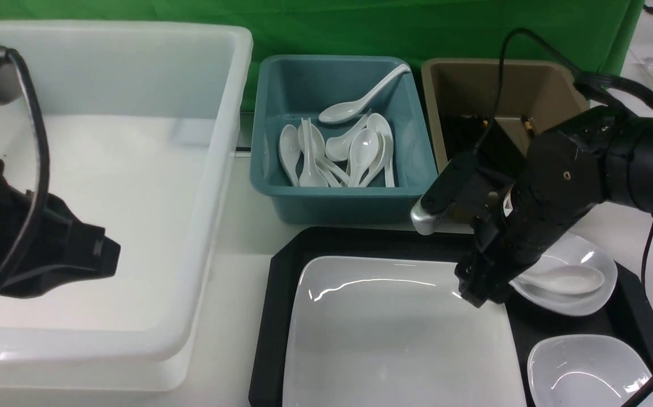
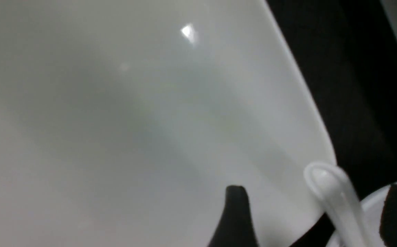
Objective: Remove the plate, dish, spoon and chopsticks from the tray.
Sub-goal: Use the right arm to grab a soup spoon from the plate
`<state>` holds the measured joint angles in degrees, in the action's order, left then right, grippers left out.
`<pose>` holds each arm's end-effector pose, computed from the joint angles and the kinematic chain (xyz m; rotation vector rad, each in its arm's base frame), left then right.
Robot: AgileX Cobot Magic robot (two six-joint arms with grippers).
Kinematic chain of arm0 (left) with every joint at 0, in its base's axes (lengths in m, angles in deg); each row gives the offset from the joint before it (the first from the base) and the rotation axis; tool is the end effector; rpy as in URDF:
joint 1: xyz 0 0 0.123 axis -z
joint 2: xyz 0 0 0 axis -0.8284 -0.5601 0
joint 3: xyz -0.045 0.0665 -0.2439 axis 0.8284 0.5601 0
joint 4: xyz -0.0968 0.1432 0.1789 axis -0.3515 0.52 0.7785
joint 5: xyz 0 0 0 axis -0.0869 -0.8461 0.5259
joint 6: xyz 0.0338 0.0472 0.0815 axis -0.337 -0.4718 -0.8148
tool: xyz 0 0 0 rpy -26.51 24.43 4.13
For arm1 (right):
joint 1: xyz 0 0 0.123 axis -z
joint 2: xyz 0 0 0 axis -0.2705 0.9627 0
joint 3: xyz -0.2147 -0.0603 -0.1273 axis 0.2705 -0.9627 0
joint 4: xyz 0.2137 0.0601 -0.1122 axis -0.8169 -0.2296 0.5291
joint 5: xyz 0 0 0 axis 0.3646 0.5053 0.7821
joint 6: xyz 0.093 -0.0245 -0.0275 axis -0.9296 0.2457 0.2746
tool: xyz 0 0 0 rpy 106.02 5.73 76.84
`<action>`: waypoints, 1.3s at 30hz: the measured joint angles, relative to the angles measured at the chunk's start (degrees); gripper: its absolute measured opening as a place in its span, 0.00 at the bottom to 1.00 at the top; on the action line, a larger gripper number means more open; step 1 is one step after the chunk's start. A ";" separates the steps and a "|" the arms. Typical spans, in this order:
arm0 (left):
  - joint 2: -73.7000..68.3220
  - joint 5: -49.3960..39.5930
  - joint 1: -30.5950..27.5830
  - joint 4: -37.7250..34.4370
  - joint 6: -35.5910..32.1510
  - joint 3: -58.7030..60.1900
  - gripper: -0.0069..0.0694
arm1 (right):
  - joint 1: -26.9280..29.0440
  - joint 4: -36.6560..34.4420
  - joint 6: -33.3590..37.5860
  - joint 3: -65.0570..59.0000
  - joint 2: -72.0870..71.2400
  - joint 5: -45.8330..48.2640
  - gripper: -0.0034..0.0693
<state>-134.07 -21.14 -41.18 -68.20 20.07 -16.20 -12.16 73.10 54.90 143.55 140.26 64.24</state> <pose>0.1723 -0.0632 0.3438 0.2885 2.4442 -0.3625 0.3269 0.1666 0.1770 -1.2625 2.3092 -0.0871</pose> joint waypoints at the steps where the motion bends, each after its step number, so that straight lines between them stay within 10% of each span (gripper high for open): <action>1: 0.00 0.00 0.00 0.00 -0.20 0.00 0.11 | 0.00 0.09 -0.14 0.00 0.00 -0.75 0.80; 12: 0.00 -0.28 0.00 0.17 -1.01 0.00 0.11 | 0.00 2.49 -0.16 -0.07 4.58 -2.97 0.76; 21: 0.00 -0.41 0.00 0.17 -1.20 0.00 0.11 | 0.00 4.04 -1.81 -0.01 4.00 -3.65 0.25; 39: 0.00 -0.05 0.00 0.17 -1.20 0.00 0.11 | -0.22 3.45 -2.71 2.78 -2.60 -6.03 0.24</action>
<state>-134.07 -21.19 -41.18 -68.03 18.87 -16.20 -12.38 76.55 52.19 146.33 137.65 58.21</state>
